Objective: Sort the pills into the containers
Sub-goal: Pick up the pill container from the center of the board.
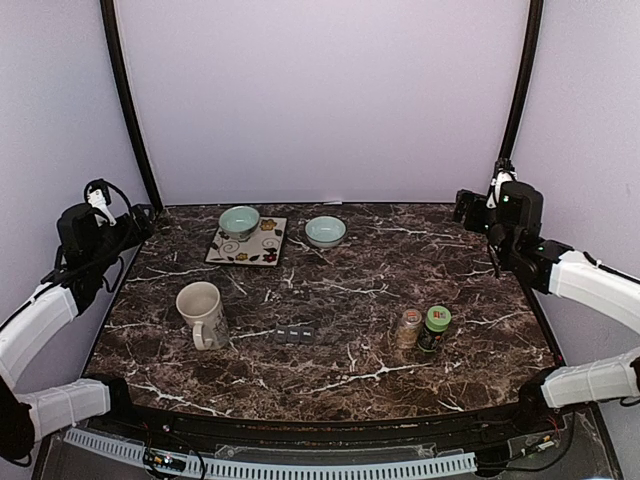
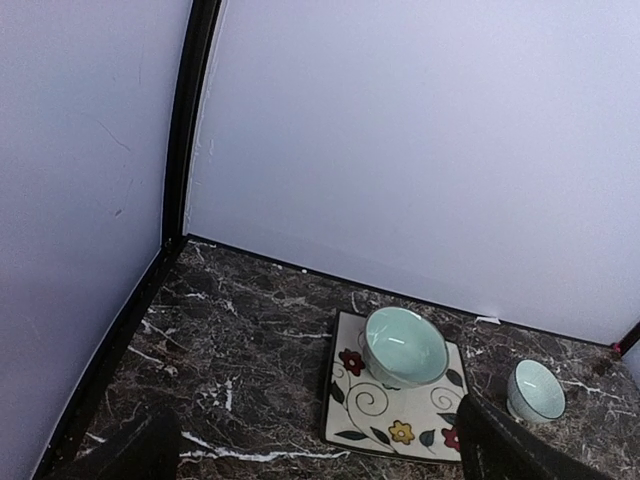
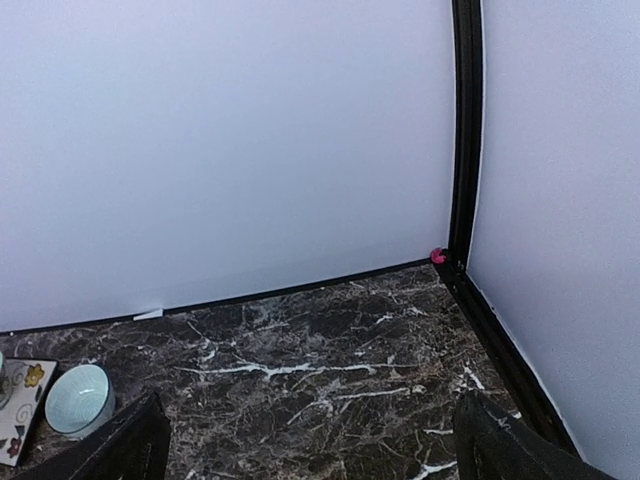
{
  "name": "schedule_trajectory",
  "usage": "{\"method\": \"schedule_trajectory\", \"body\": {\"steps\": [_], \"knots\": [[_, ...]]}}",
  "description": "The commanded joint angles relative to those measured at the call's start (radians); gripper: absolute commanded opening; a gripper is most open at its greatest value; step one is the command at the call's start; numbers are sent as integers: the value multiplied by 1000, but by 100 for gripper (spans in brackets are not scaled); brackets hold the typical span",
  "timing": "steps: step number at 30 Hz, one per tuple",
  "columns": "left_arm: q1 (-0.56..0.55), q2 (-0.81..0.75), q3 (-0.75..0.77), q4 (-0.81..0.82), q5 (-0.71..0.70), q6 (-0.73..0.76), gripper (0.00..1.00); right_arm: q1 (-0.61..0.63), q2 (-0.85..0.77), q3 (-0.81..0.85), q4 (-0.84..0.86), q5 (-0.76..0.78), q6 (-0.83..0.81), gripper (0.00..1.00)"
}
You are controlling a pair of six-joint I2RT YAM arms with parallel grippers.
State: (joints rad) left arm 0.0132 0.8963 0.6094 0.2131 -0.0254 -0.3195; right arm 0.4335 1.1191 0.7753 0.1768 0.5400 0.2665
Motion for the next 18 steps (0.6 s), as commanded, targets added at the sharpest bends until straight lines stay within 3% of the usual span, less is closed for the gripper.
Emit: {"method": "schedule_trajectory", "body": {"steps": [1, 4, 8, 18], "knots": [[2, -64, 46, -84, 19, -36, 99, -5, -61, -108, 251, -109, -60, 99], [1, -81, 64, -104, 64, -56, 99, -12, -67, -137, 355, -305, -39, 86], [2, -77, 132, -190, 139, -59, 99, 9, 6, 25, 109, -399, -25, 75], [-31, -100, 259, -564, 176, -81, 99, 349, 248, 330, -325, -181, -205, 76]]}}
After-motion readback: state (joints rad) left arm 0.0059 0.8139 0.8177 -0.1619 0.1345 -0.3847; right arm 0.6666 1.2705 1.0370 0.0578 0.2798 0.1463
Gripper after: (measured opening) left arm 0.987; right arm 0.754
